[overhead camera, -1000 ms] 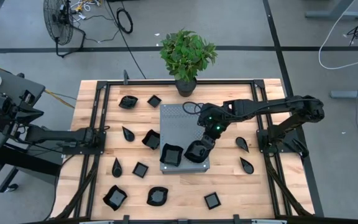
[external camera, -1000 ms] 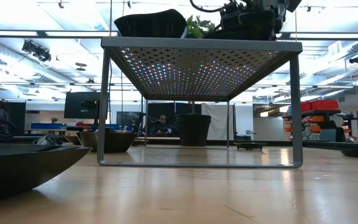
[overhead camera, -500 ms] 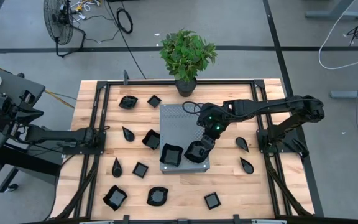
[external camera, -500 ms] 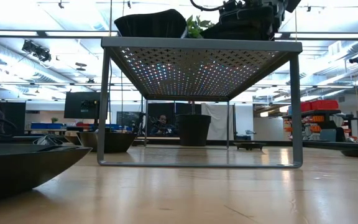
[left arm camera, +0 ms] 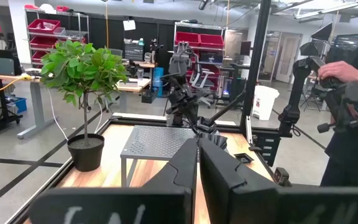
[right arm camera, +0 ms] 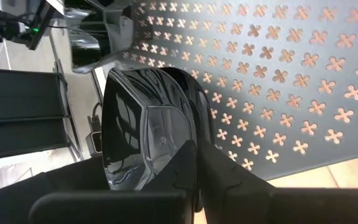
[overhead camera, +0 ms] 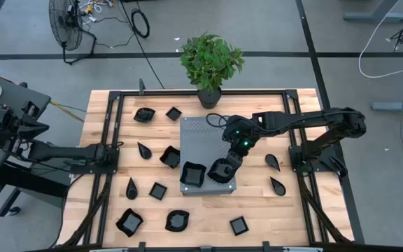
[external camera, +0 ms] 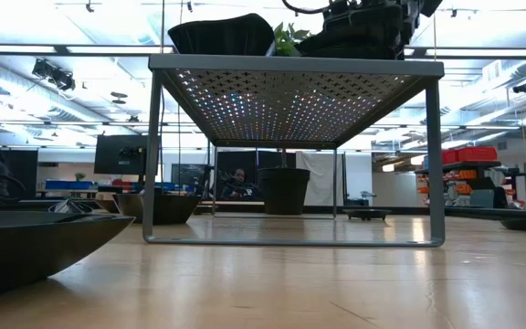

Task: Pick & Place Mini shaped plates
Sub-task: Stack the black bowl on top of the black bowl on the shelf

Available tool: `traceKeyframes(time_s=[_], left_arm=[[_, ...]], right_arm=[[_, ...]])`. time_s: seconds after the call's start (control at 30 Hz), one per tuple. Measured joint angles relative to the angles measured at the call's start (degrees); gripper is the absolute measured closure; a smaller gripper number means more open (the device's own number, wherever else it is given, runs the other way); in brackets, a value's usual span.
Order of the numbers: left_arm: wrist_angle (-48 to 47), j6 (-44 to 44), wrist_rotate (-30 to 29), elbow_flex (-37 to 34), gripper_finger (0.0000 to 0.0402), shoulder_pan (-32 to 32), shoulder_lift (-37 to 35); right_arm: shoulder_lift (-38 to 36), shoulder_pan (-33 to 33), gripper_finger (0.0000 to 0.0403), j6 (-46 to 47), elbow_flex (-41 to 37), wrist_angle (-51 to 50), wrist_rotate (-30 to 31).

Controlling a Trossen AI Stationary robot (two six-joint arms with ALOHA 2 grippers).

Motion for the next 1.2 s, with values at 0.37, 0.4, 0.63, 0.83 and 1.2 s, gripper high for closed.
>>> traceKeyframes(time_s=[0.37, 0.4, 0.63, 0.83, 1.2], left_arm=[[0.0, 0.0, 0.0, 0.0, 0.0378, 0.0, 0.0], [0.0, 0.0, 0.0, 0.0, 0.0378, 0.0, 0.0], [0.0, 0.0, 0.0, 0.0, 0.0378, 0.0, 0.0], [0.0, 0.0, 0.0, 0.0, 0.0378, 0.0, 0.0], [0.0, 0.0, 0.0, 0.0, 0.0378, 0.0, 0.0]], right_arm=[[-0.9, -0.3, 0.0385, 0.5, 0.0, 0.0, -0.1], [-0.9, -0.2, 0.0385, 0.5, 0.0, 0.0, -0.1], [-0.9, 0.2, 0.0385, 0.5, 0.0, 0.0, -2.1], [-0.9, 0.2, 0.0385, 0.1, -0.8, -0.3, -2.1], [-0.9, 0.2, 0.0385, 0.2, -1.1, 1.4, -2.1]])
